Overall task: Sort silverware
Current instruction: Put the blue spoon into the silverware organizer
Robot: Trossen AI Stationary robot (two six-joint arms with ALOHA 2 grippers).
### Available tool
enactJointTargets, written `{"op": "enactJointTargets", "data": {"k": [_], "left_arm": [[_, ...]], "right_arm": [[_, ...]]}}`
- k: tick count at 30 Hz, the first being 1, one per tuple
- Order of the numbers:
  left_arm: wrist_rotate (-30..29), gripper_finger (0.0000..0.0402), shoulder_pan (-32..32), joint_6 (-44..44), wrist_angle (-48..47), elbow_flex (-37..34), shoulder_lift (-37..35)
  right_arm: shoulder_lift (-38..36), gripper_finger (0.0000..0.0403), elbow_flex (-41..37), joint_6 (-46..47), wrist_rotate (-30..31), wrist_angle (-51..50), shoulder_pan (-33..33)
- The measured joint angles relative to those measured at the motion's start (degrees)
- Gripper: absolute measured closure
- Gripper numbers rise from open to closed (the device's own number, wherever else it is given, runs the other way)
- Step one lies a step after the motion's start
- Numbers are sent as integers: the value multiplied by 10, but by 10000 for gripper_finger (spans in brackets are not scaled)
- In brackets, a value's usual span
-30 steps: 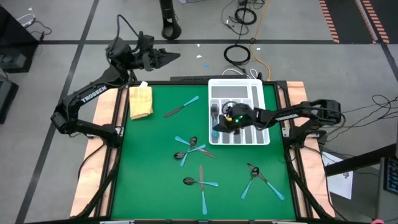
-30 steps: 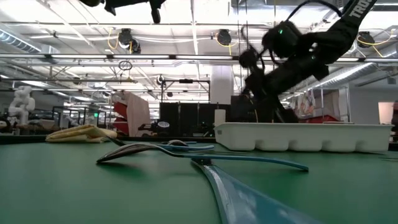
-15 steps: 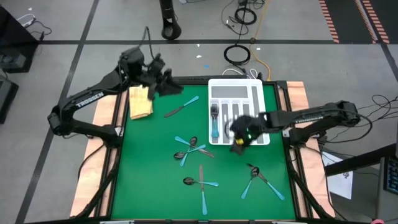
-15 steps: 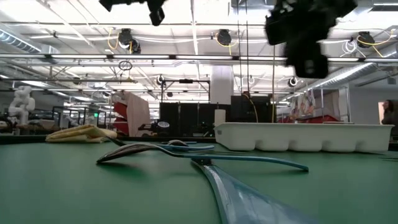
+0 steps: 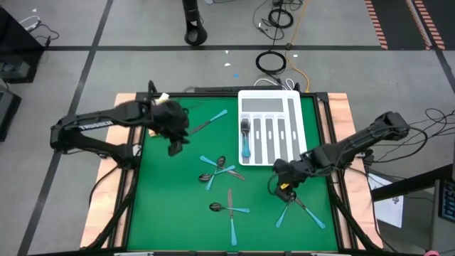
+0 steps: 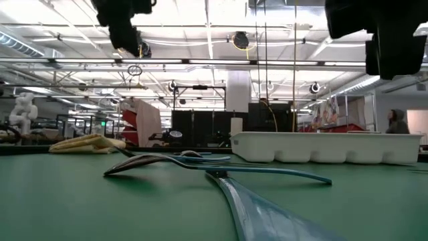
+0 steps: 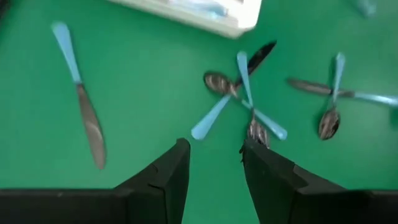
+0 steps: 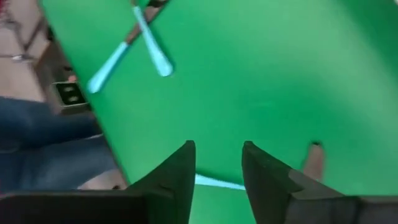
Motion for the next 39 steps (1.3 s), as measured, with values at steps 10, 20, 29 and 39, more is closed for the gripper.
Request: {"op": "enactJointTargets", "data": {"k": [10, 20, 29, 39], "left_arm": [[1, 249, -76, -56, 86, -43, 128], [-23, 249, -126, -95, 184, -43, 283], [-31, 249, -154, -106, 195, -43, 355], [39, 249, -143, -122, 211, -37, 360]], "right_arm": [[0, 237, 0, 22, 48, -36, 43], [0, 236, 0, 26, 74, -63, 77], [0, 236, 0, 25, 110, -65, 95], [0, 236, 0, 25, 112, -65, 96]]}}
